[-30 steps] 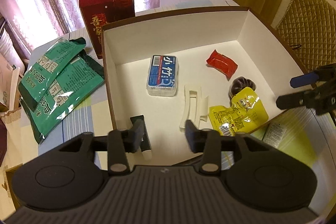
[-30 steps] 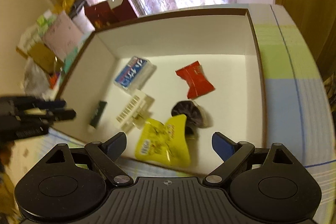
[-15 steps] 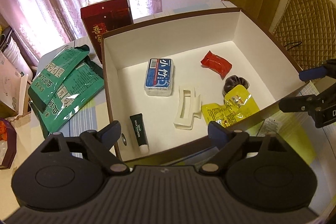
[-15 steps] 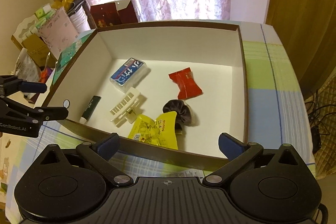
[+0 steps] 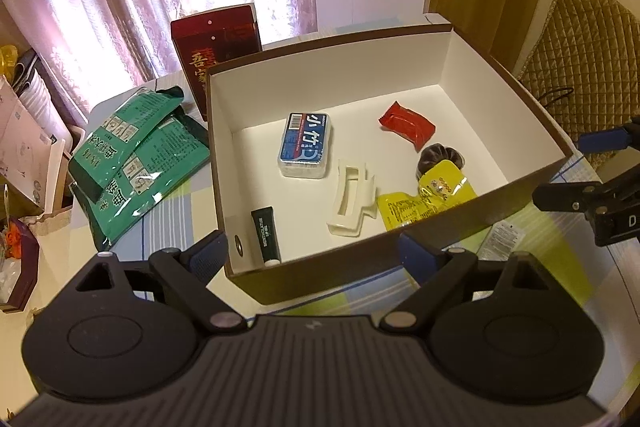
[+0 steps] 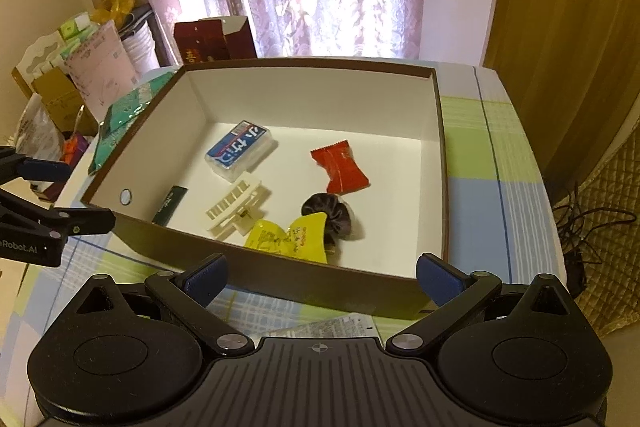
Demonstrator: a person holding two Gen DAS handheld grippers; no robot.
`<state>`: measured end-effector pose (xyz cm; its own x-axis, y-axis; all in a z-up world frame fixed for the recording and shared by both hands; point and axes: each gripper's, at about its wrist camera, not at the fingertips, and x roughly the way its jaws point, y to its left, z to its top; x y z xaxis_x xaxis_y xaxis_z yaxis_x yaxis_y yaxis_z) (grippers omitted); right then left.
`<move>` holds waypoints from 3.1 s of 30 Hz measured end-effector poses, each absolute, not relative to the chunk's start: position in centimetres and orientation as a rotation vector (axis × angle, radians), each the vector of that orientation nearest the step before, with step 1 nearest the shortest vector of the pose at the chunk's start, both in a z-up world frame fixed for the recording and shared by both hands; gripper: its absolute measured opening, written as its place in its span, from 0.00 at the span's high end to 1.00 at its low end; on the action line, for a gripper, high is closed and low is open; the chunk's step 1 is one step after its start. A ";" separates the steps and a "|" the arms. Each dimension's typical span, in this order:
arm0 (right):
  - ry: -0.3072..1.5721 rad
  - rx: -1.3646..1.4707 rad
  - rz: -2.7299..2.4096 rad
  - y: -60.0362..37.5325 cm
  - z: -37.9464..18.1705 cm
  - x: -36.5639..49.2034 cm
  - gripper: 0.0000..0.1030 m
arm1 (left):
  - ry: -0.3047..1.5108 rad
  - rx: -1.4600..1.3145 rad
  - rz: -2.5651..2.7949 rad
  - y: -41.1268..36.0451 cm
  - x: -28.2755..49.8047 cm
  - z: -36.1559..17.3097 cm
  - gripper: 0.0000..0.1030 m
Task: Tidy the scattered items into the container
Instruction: 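Move both grippers back from the box toward the white tube and swabs, then lower the right gripper toward the white tube beside the cotton swabs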
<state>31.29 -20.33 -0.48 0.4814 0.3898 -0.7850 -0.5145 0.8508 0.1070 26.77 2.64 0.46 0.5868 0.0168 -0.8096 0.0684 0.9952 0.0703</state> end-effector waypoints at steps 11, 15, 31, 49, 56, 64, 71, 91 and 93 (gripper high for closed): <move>0.882 -0.162 0.571 -20.1 0.9 28.8 0.00 | 0.888 0.103 -0.031 1.9 24.0 2.3 0.13; 0.855 -0.189 0.575 -20.0 1.3 27.7 0.00 | 0.872 0.098 -0.036 1.7 23.0 2.8 0.13; 0.843 -0.152 0.552 -20.8 1.8 25.1 0.00 | 0.841 0.084 -0.039 0.8 19.2 3.0 0.13; 0.873 -0.105 0.522 -22.5 0.1 22.8 0.00 | 0.865 0.105 -0.037 0.6 16.8 0.5 0.13; 0.901 -0.064 0.501 -23.6 -1.2 22.3 0.00 | 0.885 0.117 -0.035 0.5 16.1 -0.8 0.13; 0.968 -0.010 0.458 -25.1 -3.6 21.7 0.00 | 0.930 0.122 -0.037 0.2 15.8 -2.4 0.13; 1.005 0.025 0.425 -26.3 -5.3 21.2 0.00 | 0.947 0.133 -0.047 0.1 15.2 -3.8 0.13; 1.124 0.398 0.301 -32.5 -10.7 22.3 0.00 | 0.939 0.321 -0.323 -1.0 16.7 -8.7 0.35; 1.130 0.413 0.282 -33.0 -11.0 22.7 0.00 | 0.935 0.357 -0.373 -1.3 17.5 -9.0 0.36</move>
<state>22.70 -33.01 -10.99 0.4036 0.4207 -0.8125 -0.0103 0.8900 0.4558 17.51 -1.31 -9.01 0.5396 -0.1544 -0.8277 0.4576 0.8790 0.1343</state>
